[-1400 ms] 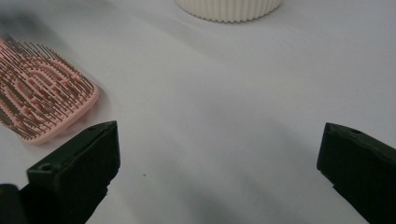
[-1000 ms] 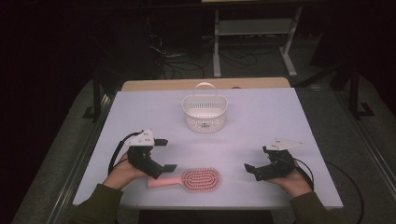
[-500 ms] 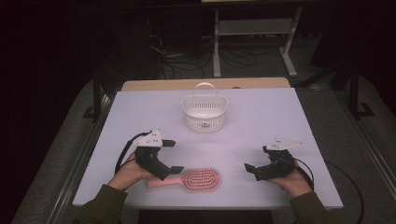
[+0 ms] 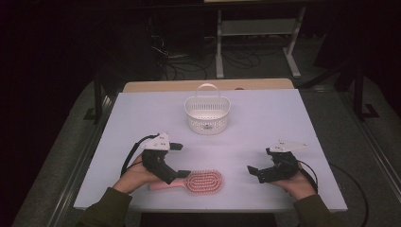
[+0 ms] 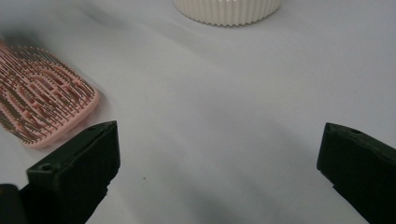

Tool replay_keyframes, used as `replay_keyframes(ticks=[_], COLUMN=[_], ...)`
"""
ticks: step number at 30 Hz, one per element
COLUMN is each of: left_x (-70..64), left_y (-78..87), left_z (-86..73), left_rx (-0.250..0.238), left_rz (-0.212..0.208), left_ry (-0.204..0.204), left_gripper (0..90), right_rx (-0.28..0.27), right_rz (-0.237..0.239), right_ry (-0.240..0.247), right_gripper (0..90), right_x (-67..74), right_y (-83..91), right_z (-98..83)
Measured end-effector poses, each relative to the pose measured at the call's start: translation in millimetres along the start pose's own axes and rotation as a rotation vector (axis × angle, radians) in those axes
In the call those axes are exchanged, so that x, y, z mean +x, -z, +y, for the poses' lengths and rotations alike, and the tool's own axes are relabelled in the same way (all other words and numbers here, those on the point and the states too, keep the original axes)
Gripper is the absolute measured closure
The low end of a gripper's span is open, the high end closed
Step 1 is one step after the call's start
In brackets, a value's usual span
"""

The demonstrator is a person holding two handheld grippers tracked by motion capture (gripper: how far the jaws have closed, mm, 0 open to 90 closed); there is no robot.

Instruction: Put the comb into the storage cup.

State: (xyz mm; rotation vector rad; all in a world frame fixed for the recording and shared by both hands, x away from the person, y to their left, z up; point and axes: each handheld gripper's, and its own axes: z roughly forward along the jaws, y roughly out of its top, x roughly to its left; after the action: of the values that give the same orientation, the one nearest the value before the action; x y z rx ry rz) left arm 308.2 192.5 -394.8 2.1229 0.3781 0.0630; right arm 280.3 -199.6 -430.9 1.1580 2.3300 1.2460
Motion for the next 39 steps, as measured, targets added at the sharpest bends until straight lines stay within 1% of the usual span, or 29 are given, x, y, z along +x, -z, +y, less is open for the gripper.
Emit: replay_keyframes(ticks=[5,14,24,33,39], left_x=[-0.7,-2.6,-4.8,-6.0,-7.0], left_y=[-0.2,-1.6,-4.5,-5.8,-6.6], left_z=[-0.7,-2.0,-5.1,-7.7,-9.9], left_rx=[0.007,0.035,0.076,0.108,0.126], left_rz=[-0.002,-0.008,-0.026,-0.028,-0.025], left_ry=[-0.008,-0.026,-0.042,-0.059,-0.064], left_gripper=[0.5,0.5,0.5,0.6,0.7], right_rx=[0.001,0.000,-0.001,-0.001,-0.001], right_rz=[0.001,0.001,0.001,0.001,0.001], right_ry=[-0.001,-0.002,-0.001,0.000,0.000], right_gripper=[0.0,0.0,0.0,0.0,0.0], right_x=[0.0,-0.2,-0.4,-0.5,-0.4], right_y=[0.0,0.2,0.4,0.6,0.8], right_z=[0.0,-0.2,-0.2,-0.2,-0.2])
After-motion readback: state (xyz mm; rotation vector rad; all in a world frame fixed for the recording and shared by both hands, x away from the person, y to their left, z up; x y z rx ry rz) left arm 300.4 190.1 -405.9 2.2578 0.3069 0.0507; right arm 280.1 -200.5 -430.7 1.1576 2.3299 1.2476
